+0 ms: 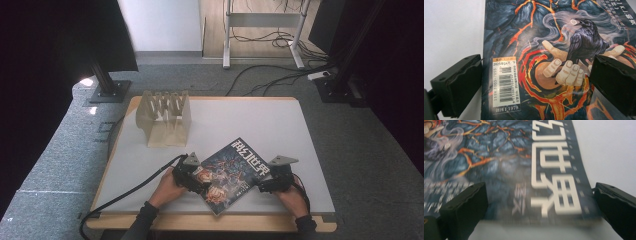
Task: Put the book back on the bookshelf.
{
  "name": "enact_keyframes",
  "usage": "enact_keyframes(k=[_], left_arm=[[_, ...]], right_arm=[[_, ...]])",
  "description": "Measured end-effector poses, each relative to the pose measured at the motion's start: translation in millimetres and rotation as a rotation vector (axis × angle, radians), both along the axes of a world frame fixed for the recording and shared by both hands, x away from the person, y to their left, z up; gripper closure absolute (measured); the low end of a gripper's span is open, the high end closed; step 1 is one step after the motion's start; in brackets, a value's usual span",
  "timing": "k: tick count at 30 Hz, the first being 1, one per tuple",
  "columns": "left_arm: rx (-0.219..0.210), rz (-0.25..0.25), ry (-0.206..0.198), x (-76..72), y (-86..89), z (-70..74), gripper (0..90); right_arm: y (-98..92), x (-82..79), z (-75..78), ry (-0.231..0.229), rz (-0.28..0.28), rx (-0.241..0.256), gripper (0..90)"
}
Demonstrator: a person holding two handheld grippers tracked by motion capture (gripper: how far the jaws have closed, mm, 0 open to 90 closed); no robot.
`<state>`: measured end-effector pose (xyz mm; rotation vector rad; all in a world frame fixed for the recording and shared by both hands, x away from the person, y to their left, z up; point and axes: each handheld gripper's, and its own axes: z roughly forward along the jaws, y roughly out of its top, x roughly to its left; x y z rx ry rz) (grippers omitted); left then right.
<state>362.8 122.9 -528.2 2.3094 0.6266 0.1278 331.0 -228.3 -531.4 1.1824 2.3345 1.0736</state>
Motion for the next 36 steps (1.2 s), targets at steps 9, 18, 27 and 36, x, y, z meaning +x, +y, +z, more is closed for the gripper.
enact_keyframes(k=[9, 18, 27, 36], left_arm=[[0.003, 0.025, -0.004, -14.0, -2.0, 0.1, 0.0], [0.005, -0.002, 0.009, -16.7, 1.5, 1.1, 0.0], [-0.008, 0.064, 0.0, -4.0, 29.1, 14.1, 0.0], [0.05, 0.209, -0.047, 14.9, 69.5, 10.4, 0.0]], right_arm=[[-3.1, -11.3, -0.7, 0.001, 0.028, -0.073, 6.0], [1.4, 2.2, 3.4, 0.023, 0.004, -0.125, 0.0], [7.4, 26.4, 1.5, 0.018, -0.053, -0.106, 0.0], [21.2, 52.5, 4.7, 0.008, -0.073, -0.149, 0.0]])
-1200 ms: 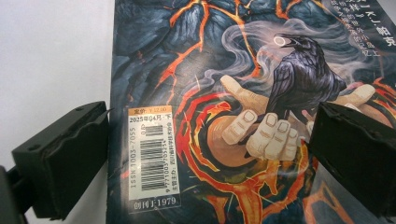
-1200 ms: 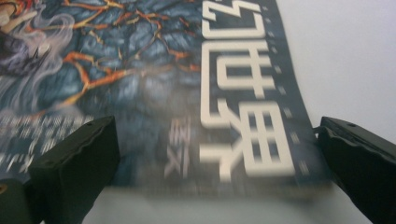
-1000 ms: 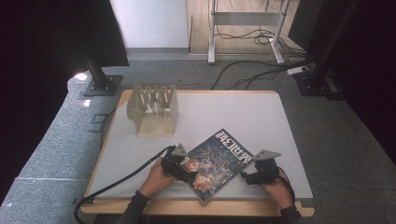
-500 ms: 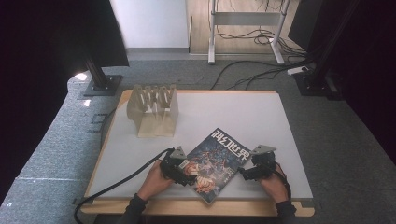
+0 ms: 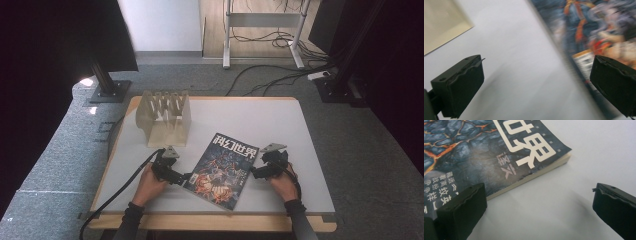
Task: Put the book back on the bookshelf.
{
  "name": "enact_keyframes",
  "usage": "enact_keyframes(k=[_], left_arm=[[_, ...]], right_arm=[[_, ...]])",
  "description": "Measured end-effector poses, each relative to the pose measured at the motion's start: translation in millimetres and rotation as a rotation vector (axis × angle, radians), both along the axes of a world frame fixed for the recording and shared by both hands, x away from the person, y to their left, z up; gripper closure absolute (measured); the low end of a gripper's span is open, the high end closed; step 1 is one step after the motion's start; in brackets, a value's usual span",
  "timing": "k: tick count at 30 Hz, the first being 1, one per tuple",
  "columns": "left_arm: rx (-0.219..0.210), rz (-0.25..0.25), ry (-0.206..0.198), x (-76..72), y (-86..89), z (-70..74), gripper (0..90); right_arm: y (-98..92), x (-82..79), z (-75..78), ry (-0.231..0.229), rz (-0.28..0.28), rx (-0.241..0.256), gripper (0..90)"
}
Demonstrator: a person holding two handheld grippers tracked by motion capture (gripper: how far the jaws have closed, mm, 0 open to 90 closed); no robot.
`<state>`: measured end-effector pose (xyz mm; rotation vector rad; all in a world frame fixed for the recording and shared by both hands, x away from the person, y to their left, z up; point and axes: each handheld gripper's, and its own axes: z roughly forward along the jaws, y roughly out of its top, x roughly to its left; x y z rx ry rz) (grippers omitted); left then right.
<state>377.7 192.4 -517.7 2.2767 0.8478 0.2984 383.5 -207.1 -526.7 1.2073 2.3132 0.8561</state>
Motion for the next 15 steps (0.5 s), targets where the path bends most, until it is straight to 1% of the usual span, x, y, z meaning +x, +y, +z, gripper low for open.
enact_keyframes(k=[3, 4, 5, 6, 9, 11, 12, 15], left_arm=[[0.012, 0.021, 0.007, 4.2, 3.6, -5.8, 0.0], [0.024, 0.017, 0.01, 4.9, 2.0, -8.9, 0.0], [0.026, 0.012, -0.005, 4.4, 0.5, -10.3, 0.0], [0.028, 0.008, 0.0, 4.8, -1.1, -10.3, 0.0], [0.032, -0.002, -0.011, 3.1, -5.0, -10.2, 0.0], [0.036, -0.007, -0.025, 0.6, -6.4, -10.0, 0.0], [0.036, -0.012, -0.027, -1.0, -7.6, -10.0, 0.0], [0.036, -0.04, -0.03, -7.0, -13.7, -10.2, 0.0]], right_arm=[[4.0, 8.6, 0.6, 0.005, -0.002, -0.003, 0.0], [6.4, 14.2, 1.0, 0.011, 0.0, -0.004, 0.0], [6.4, 14.2, 1.0, 0.011, 0.0, -0.004, 0.0], [7.7, 17.1, 1.0, 0.014, 0.002, -0.003, 0.0], [11.0, 25.0, 1.4, 0.024, 0.007, -0.003, 0.0], [12.3, 31.4, 2.6, 0.03, 0.002, -0.011, 0.0], [12.3, 31.4, 2.6, 0.03, 0.002, -0.011, 0.0], [12.3, 37.9, 3.3, 0.031, -0.007, -0.017, 0.0]])
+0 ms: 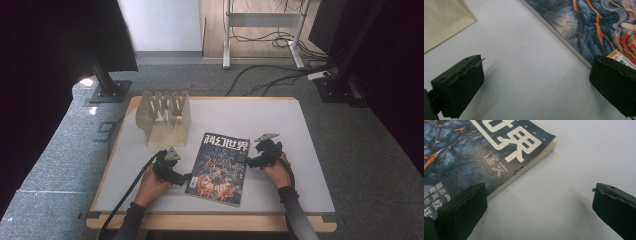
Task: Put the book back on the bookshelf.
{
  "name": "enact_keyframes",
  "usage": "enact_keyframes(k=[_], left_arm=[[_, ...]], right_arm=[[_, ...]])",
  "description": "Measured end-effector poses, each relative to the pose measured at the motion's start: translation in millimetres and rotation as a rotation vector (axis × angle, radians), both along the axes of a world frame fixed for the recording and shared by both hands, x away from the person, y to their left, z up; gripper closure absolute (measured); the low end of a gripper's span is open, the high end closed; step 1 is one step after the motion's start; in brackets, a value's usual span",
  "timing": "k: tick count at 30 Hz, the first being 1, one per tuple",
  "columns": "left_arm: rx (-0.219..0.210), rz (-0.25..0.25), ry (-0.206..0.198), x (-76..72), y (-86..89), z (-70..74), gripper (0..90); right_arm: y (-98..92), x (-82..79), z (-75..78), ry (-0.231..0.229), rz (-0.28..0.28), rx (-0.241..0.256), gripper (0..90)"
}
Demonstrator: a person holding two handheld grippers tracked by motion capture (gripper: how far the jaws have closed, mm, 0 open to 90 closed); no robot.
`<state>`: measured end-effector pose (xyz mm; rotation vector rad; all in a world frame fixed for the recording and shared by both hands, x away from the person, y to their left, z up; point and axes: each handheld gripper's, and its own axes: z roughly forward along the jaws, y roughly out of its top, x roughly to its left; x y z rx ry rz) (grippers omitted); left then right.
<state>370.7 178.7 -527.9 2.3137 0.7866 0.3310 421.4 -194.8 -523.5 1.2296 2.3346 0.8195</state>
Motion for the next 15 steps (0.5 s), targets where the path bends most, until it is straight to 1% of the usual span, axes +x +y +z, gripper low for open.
enact_keyframes(k=[7, 9, 10, 12, 15], left_arm=[[0.0, -0.066, -0.004, -18.1, -19.4, -0.4, 0.0], [0.001, -0.083, -0.005, -22.7, -25.2, -0.5, 0.0], [-0.001, -0.096, -0.003, -24.8, -28.5, -0.6, 0.0], [-0.004, -0.132, 0.011, -28.4, -36.1, -0.9, 0.0], [-0.003, -0.165, 0.017, -32.5, -44.5, -0.9, 0.0]], right_arm=[[0.9, 14.7, 0.8, -0.003, -0.029, 0.001, 3.3], [2.0, 18.3, 0.7, -0.001, -0.038, 0.01, 6.1], [3.2, 20.1, 0.3, -0.001, -0.043, 0.009, 10.0], [5.4, 23.3, 0.0, -0.002, -0.049, 0.018, 12.5], [9.2, 27.3, -0.7, -0.008, -0.062, 0.027, 12.8]])
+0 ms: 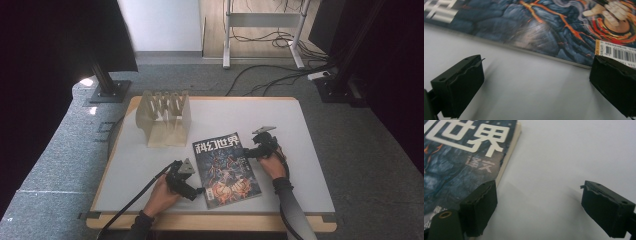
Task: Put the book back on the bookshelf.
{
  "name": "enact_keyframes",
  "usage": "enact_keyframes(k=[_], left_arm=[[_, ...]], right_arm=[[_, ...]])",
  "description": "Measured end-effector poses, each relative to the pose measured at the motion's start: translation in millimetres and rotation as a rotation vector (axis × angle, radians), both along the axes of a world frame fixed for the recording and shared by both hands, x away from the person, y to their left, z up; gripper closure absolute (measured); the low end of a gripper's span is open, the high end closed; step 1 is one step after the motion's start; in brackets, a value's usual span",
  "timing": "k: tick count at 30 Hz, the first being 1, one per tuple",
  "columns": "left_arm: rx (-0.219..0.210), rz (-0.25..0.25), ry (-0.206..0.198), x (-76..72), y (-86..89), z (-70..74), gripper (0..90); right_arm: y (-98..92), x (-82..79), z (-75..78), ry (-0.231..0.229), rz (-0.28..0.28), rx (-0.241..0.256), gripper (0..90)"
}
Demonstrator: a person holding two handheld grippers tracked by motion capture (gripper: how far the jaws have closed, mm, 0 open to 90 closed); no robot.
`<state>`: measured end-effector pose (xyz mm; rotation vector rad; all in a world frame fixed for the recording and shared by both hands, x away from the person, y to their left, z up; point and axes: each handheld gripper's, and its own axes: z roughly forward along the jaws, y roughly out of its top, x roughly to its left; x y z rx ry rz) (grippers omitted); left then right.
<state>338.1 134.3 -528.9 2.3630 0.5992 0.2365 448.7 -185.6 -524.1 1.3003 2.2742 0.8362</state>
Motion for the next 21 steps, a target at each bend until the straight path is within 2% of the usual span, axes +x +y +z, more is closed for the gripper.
enact_keyframes(k=[4, 7, 9, 11, 15, 18, 21], left_arm=[[-0.005, 0.0, 0.017, 1.2, 0.1, 0.1, 0.0], [0.0, 0.025, 0.014, 5.7, 4.5, 0.3, 0.0], [-0.004, 0.062, 0.017, 10.8, 7.8, 0.3, 0.0], [-0.004, 0.075, 0.016, 13.0, 7.3, 0.1, 0.0], [-0.002, 0.074, 0.01, 12.9, 5.6, -0.1, 0.0], [-0.002, 0.074, 0.009, 12.8, 5.4, -0.3, 0.0], [-0.003, 0.073, 0.011, 13.0, 5.4, -0.3, 0.0]], right_arm=[[-1.4, 3.9, 0.1, 0.021, 0.012, 0.017, 13.1], [-6.2, 4.5, 4.5, 0.046, 0.049, 0.028, 12.4], [-8.7, 2.2, 11.4, 0.034, 0.049, 0.056, 12.5], [-8.9, 0.2, 17.6, 0.028, 0.065, 0.093, 12.5], [1.0, -0.9, 20.4, 0.057, 0.122, 0.155, 12.6], [13.4, 1.1, 16.9, 0.079, 0.157, 0.173, 13.5], [26.0, 4.9, 12.1, 0.102, 0.163, 0.18, 18.2]])
